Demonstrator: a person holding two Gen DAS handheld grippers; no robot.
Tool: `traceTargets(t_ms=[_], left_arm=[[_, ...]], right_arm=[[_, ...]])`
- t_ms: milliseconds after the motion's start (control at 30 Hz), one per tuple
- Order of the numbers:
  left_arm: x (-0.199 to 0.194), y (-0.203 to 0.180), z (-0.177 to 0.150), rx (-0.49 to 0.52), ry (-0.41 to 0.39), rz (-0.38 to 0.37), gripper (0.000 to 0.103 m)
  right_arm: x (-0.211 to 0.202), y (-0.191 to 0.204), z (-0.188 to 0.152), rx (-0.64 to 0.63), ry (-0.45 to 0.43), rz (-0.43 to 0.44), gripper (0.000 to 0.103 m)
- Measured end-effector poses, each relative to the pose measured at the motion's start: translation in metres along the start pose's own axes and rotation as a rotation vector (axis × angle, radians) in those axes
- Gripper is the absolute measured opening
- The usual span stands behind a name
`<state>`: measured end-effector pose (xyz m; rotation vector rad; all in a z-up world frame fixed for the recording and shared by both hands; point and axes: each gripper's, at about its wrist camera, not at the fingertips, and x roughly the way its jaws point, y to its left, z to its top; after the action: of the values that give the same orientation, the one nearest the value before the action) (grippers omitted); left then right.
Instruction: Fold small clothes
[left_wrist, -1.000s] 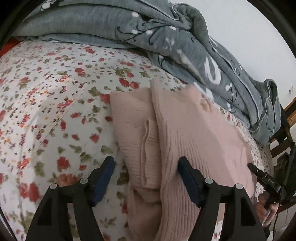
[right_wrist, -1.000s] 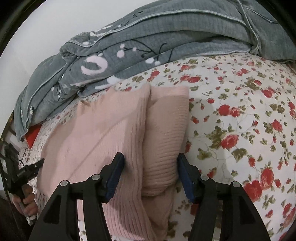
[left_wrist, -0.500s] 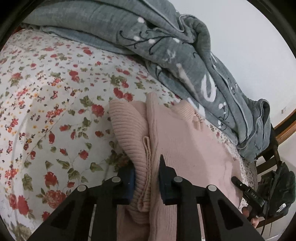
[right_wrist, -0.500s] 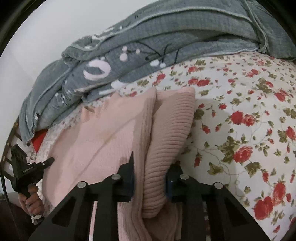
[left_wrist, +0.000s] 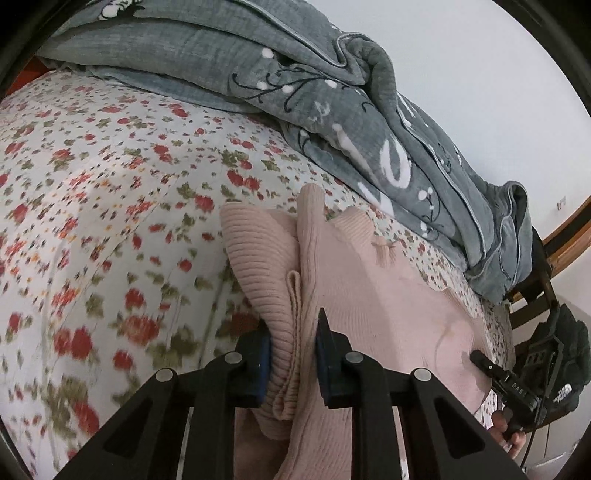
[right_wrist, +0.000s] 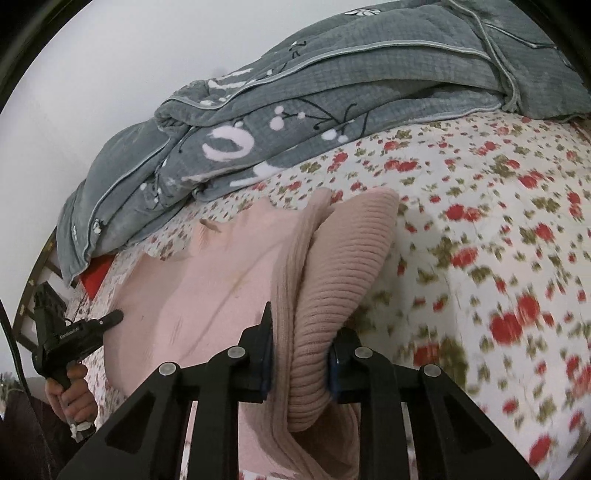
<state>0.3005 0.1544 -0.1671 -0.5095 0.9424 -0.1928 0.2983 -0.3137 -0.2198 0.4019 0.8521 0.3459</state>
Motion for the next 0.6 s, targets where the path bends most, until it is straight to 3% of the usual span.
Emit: traceTargets(t_ms=[267,467,533,600], left_arm=[[-0.030,0.000,-0.039,0.041,-0.001,0.030,0.020],[-0.020,0.005,-0.048,0.049,-0.004,0.068,0.023],[-0.010,0.009,-0.049,0.046,0.003,0.084,0.028],[-0.005,0.012,-0.049,0.049,0.002,0.089,0.045]], right_arm=[[-0.033,0.010,-0.039,-0.042,0.003,0.007,0.022],[-0.024,0.004,-0.048,-0.066,-0.018,-0.048,0.024],[-0.014,-0.001,-0.049,-0.062,-0.028,-0.079,0.026],[-0.003,-0.004,-0.053,-0.076,-0.043,-0.129,0.032]])
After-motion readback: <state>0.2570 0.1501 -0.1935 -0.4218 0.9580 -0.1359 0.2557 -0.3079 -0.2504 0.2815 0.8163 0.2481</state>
